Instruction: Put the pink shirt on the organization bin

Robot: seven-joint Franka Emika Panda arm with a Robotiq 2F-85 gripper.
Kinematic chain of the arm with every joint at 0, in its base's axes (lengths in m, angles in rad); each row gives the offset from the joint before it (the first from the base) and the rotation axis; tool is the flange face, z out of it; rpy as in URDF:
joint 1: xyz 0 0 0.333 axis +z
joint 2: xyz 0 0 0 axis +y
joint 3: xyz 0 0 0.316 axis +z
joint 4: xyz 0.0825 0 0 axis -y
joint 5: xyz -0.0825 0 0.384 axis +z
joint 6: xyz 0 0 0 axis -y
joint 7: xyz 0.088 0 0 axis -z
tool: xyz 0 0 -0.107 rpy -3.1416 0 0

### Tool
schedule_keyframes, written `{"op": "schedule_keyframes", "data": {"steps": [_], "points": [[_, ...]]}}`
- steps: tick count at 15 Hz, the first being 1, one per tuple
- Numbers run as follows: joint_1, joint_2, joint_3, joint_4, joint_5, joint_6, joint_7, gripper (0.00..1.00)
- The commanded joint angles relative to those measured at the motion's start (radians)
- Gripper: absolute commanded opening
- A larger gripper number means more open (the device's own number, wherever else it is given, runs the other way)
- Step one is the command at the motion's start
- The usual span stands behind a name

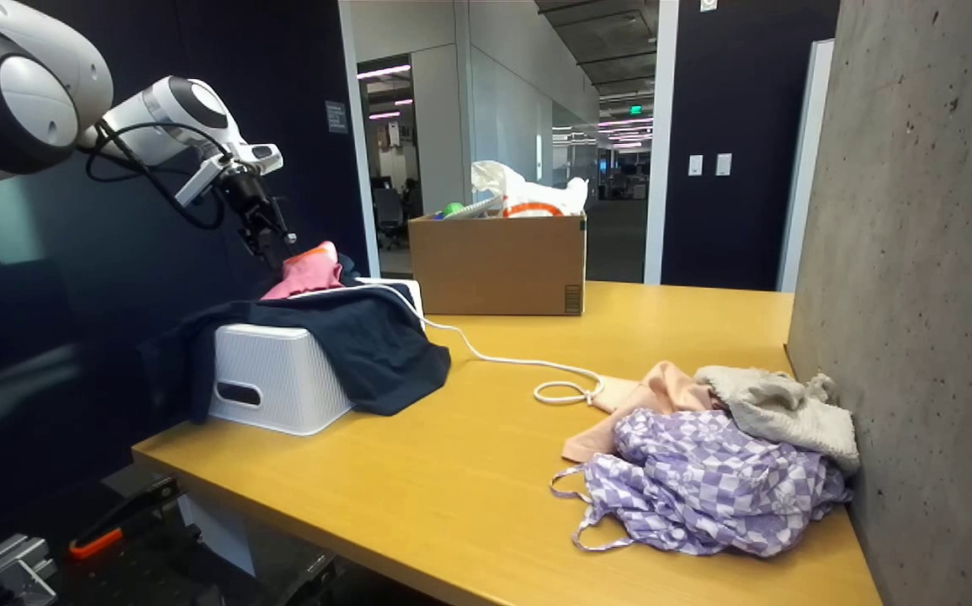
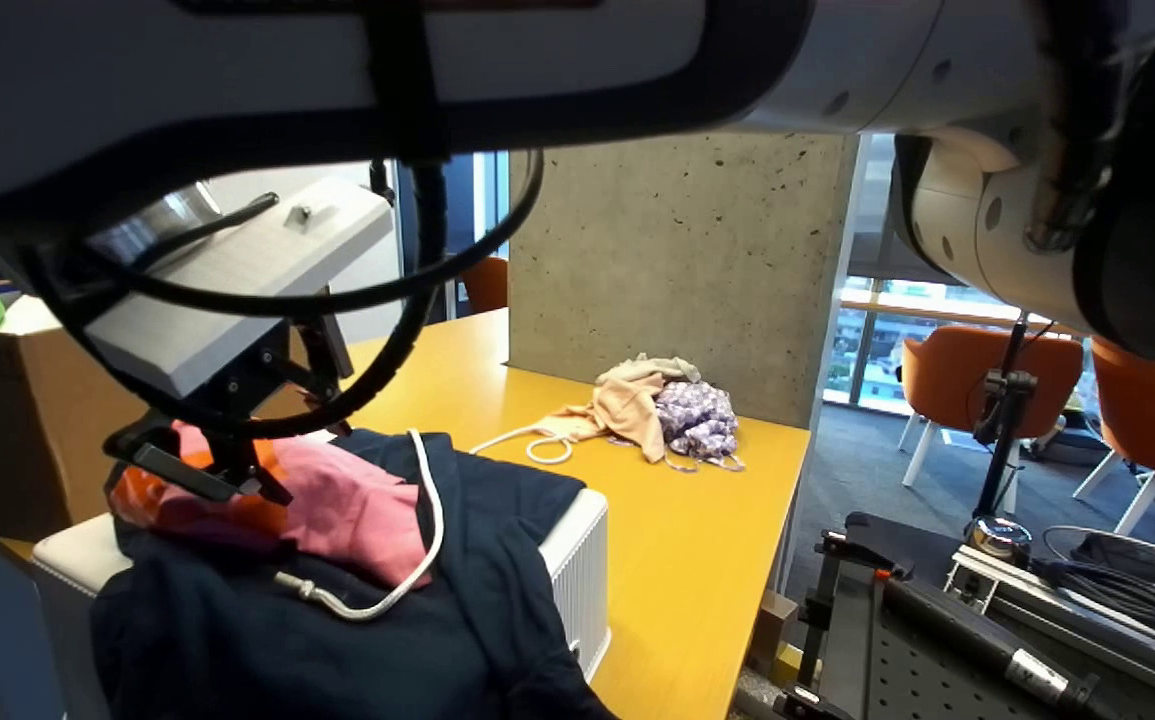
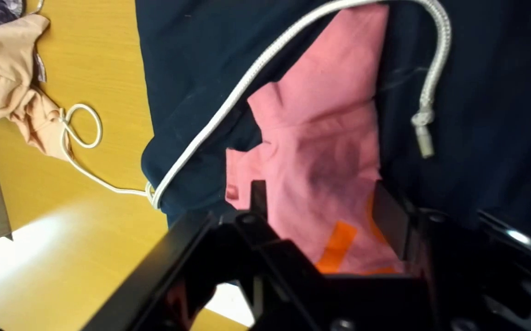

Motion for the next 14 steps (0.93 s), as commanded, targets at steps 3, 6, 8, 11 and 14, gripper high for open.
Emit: {"op": "schedule_keyframes", "data": {"steps": [3,6,8,11,14], "points": [[0.003,-0.03,-0.053,0.006,-0.034,0.004,0.037,1.0],[-0.038,-0.07,-0.037,0.015,0.002,0.032,0.061,1.0],[-0.067,-0.106,-0.022,0.02,0.022,0.073,0.057,1.0],[-0.123,-0.163,0.015,0.03,0.076,0.145,0.026,1.0],[-0.189,-0.22,0.063,0.04,0.143,0.195,-0.039,1.0]]}}
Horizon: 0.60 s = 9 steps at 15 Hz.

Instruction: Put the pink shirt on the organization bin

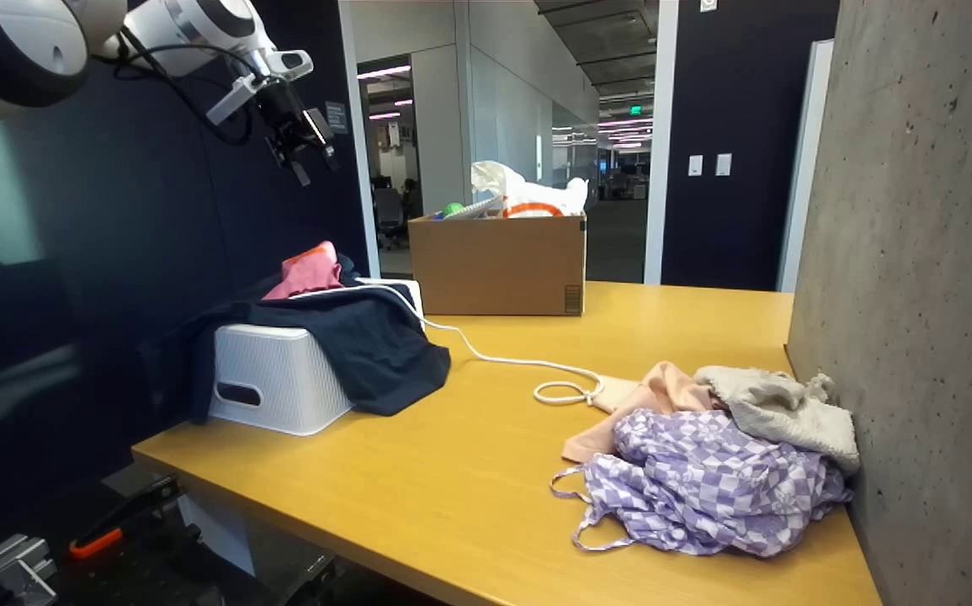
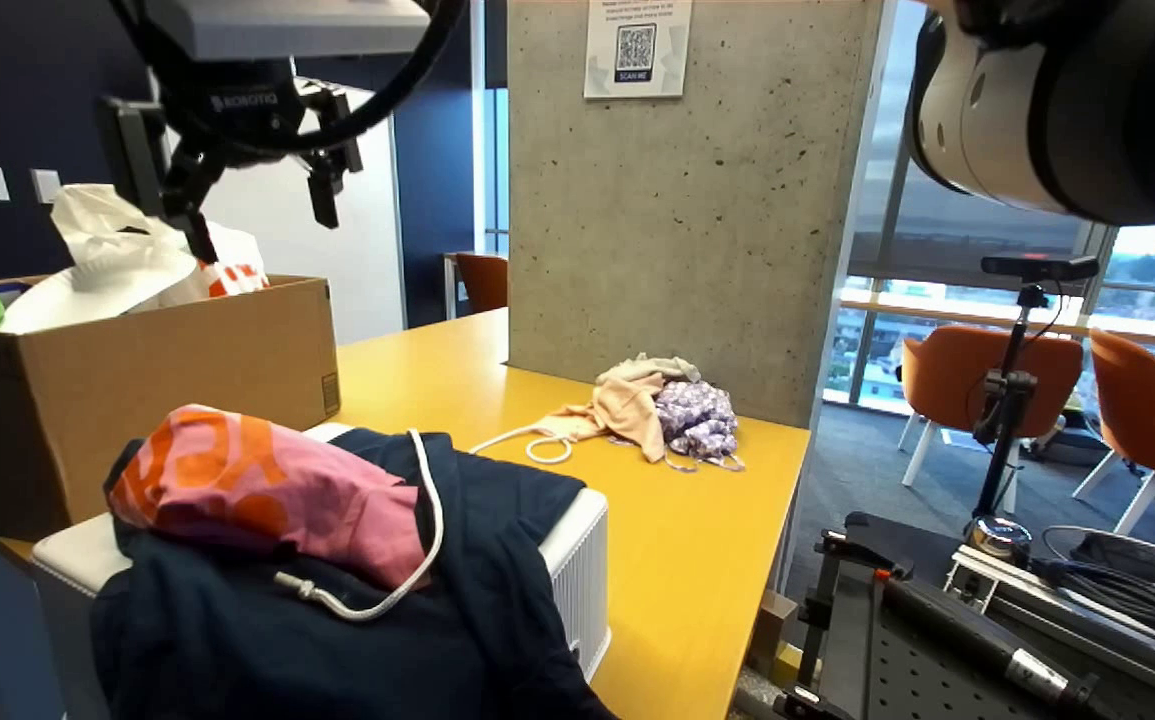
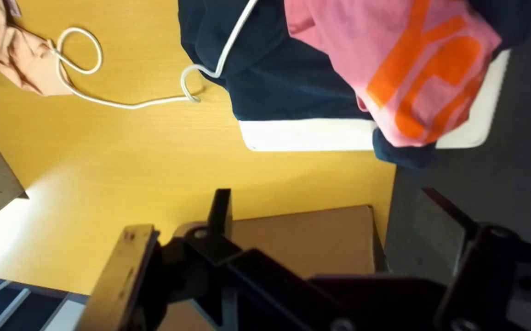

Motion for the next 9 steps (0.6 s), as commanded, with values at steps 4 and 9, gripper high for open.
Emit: {"op": "schedule_keyframes", "data": {"steps": [4,9], "points": [[-0.158,-0.128,0.115,0.008,0.157,0.039,-0.115,1.0],[-0.307,-0.193,0.17,0.001,0.271,-0.003,-0.121,1.0]]}}
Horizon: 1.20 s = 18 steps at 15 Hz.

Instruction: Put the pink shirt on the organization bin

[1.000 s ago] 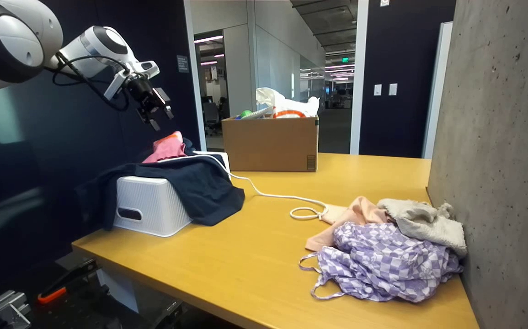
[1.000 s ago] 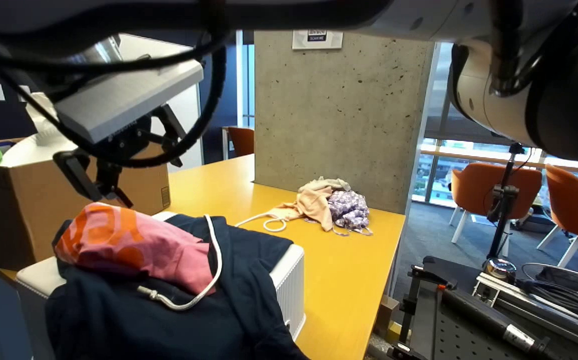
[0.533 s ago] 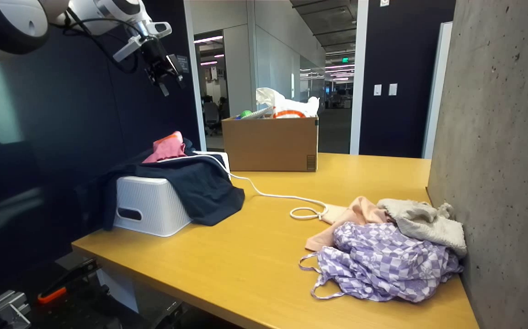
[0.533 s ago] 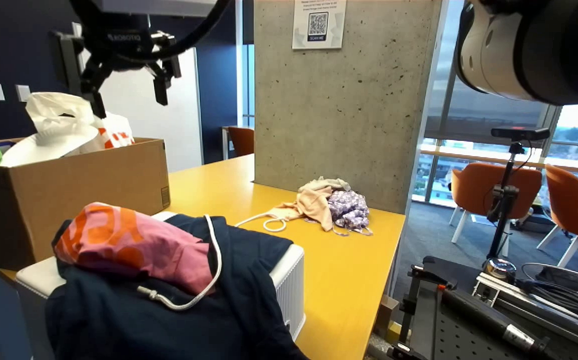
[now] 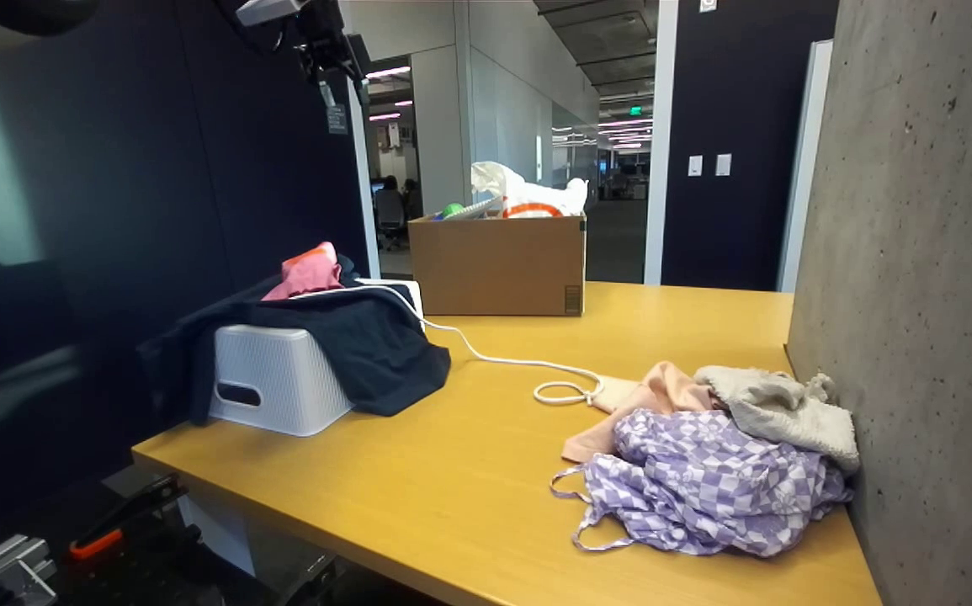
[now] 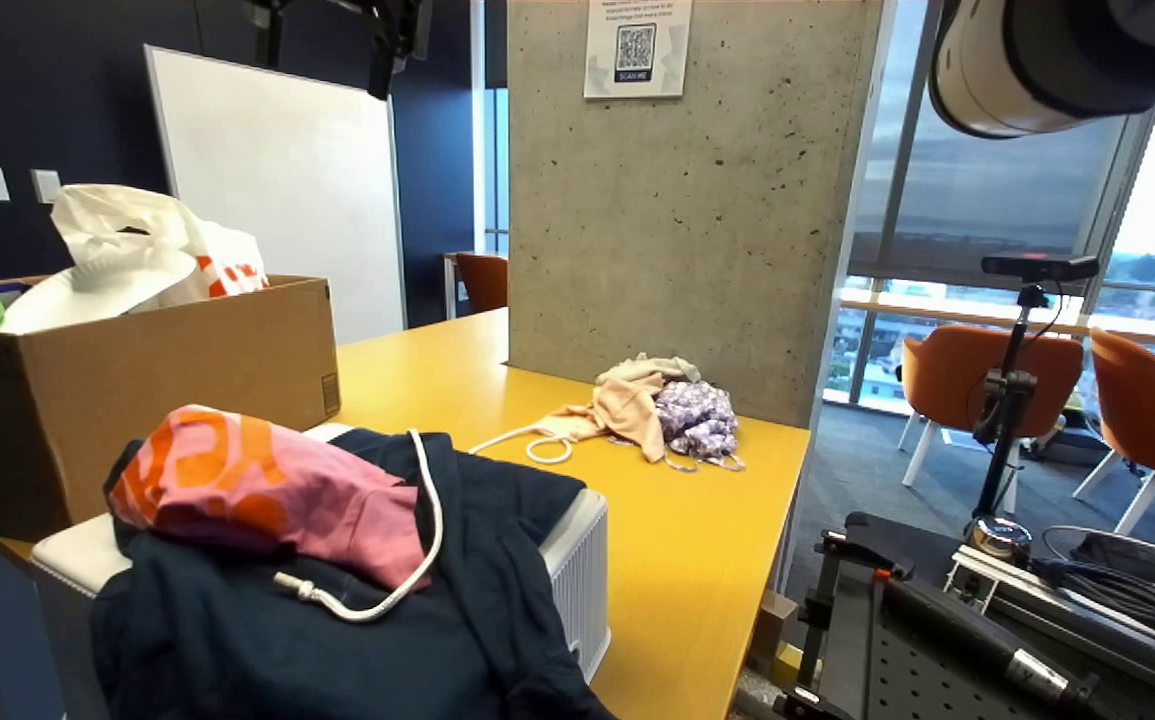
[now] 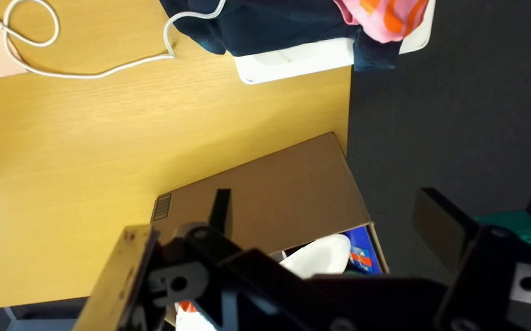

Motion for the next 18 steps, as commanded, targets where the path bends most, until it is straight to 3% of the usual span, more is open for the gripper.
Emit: {"op": "schedule_keyframes", "data": {"steps": [1,2,5,9,14,18], "points": [[-0.116,-0.049,0.058,-0.022,0.101,-0.052,-0.032,1.0],[-0.063,-0.028,0.023,-0.016,0.048,-0.012,-0.007,1.0],[-0.12,-0.038,0.041,-0.019,0.083,-0.03,-0.029,1.0],[-0.11,-0.038,0.045,-0.021,0.085,-0.033,-0.029,1.0],[-0.164,-0.099,0.057,-0.018,0.129,-0.086,0.086,1.0],[-0.215,-0.111,0.062,-0.03,0.147,-0.104,0.077,1.0]]}}
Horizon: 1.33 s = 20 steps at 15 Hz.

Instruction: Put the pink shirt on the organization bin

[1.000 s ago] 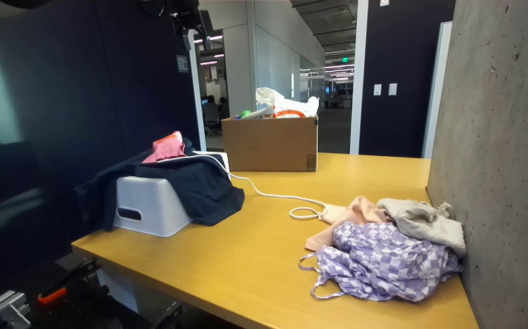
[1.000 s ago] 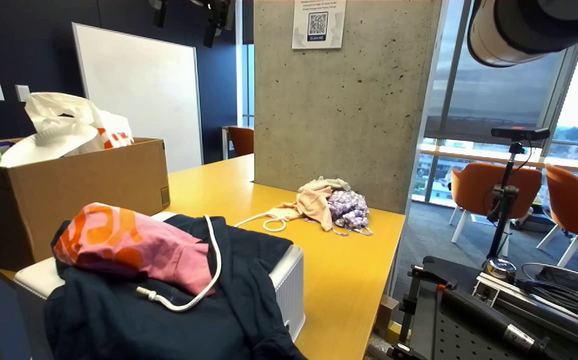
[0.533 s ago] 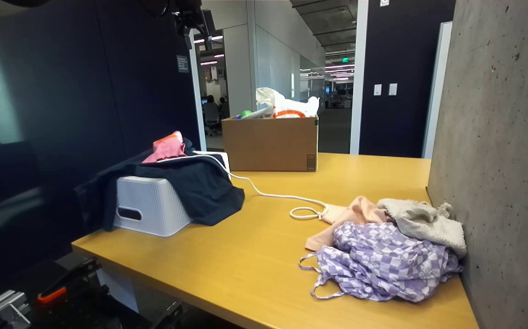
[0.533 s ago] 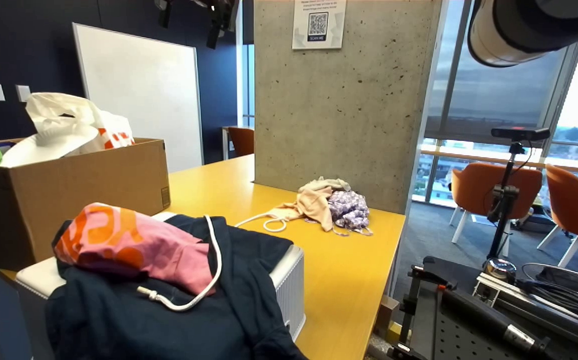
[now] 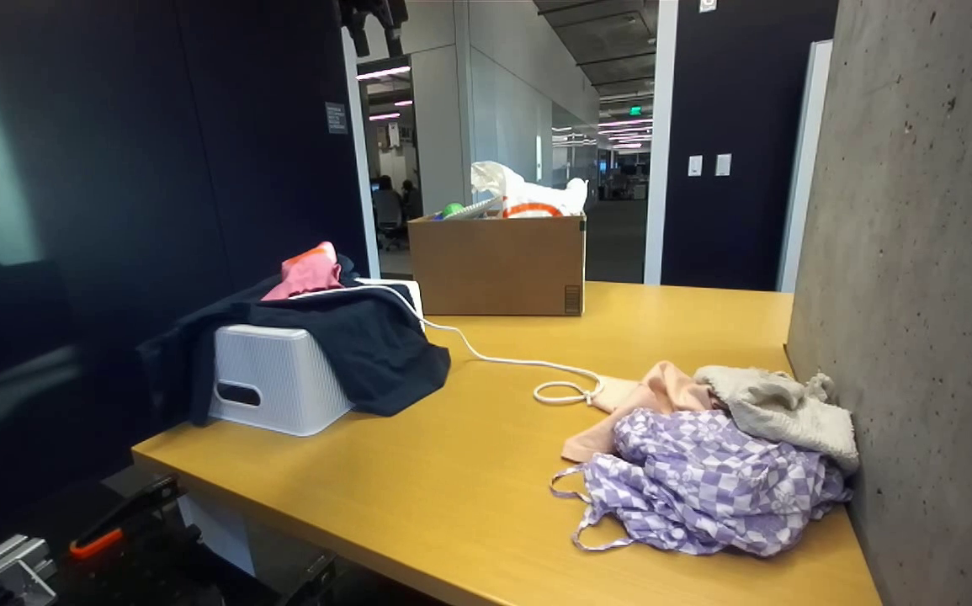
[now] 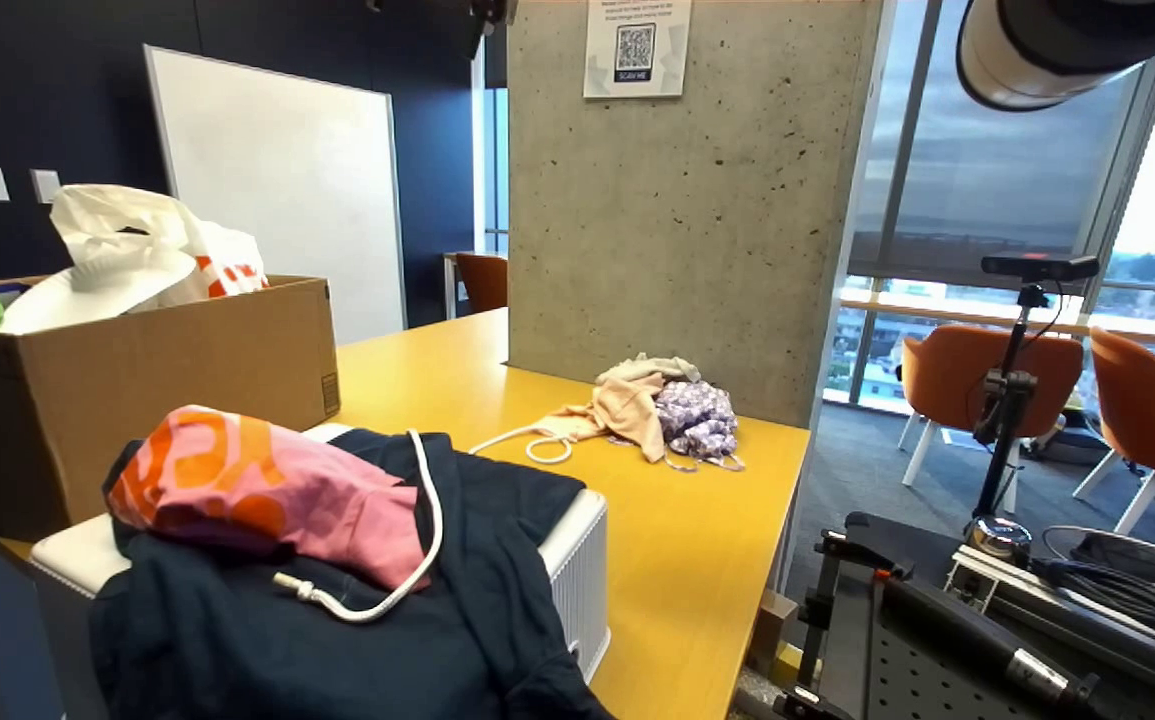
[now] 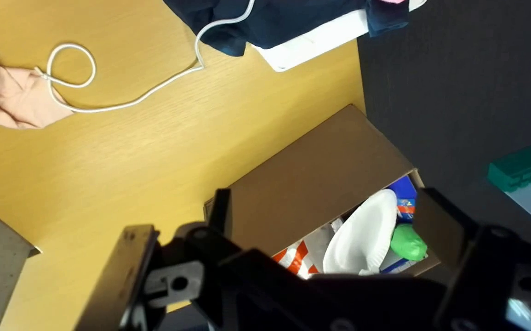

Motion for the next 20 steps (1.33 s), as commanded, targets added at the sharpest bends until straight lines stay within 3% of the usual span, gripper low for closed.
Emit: {"op": "schedule_keyframes", "data": {"steps": [1,4,6,8,15,20], "points": [[-0.049,-0.009,0.018,-0.033,0.049,-0.025,-0.008,1.0],[-0.072,0.019,0.031,-0.076,0.085,-0.029,-0.031,1.0],[-0.072,0.101,0.032,0.014,0.094,-0.089,-0.041,1.0],[-0.066,0.128,0.026,0.001,0.082,-0.093,-0.07,1.0],[-0.07,0.229,0.029,-0.015,0.078,-0.027,-0.176,1.0],[-0.069,0.32,0.03,-0.019,0.064,0.098,-0.304,1.0]]}}
